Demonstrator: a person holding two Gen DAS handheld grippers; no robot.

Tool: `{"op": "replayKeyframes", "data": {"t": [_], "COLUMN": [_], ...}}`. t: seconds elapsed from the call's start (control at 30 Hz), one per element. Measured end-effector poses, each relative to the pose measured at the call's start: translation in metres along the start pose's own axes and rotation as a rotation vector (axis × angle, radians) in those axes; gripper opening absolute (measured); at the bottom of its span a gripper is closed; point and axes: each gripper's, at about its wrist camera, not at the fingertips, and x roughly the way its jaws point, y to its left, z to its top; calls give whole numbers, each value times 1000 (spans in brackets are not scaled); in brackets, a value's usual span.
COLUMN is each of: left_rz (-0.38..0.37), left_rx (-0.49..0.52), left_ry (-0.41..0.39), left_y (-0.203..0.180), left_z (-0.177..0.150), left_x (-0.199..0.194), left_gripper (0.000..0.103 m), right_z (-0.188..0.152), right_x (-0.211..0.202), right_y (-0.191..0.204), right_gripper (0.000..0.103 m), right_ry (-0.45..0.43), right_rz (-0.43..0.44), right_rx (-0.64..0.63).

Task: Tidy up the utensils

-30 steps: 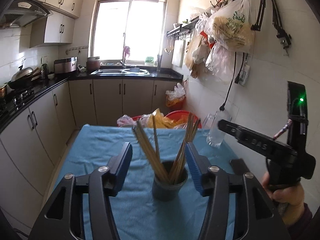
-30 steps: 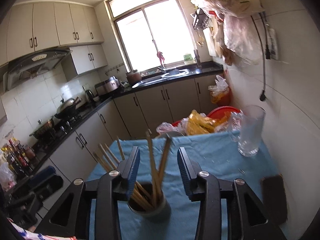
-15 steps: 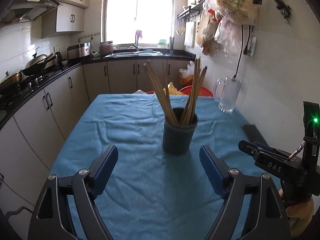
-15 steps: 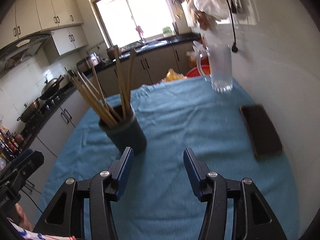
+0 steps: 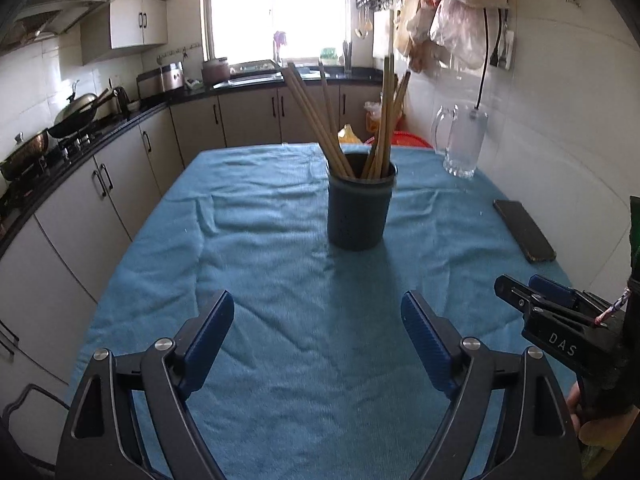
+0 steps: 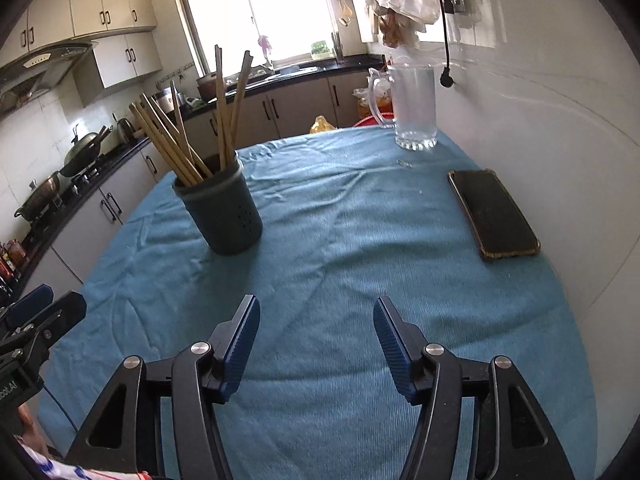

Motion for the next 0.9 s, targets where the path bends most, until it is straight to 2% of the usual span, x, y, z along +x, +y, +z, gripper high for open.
{"op": "replayKeyframes", "data": {"t": [0.17,0.47,0.8,0.9], "left_rz": [19,23,47,79], "left_rx": [17,18,6,-1], "left_ry": [25,49,-18,-59], "left_y": [-5,-5,-4,-3], "left_z": [-7,-12,-13,-13], "left_x": [6,13,4,-2], "left_gripper": [85,85,93,95], "right_z": [-10,-15,-20,-21], "right_x": [2,4,5,3], "right_y": [-3,-2,9,11], "right_gripper": [64,64,65,65], "right_ry": [8,18,19,16], "right_rz": [-36,-46,-46,-47], "right_rx": [-7,-3,-29,-35]}}
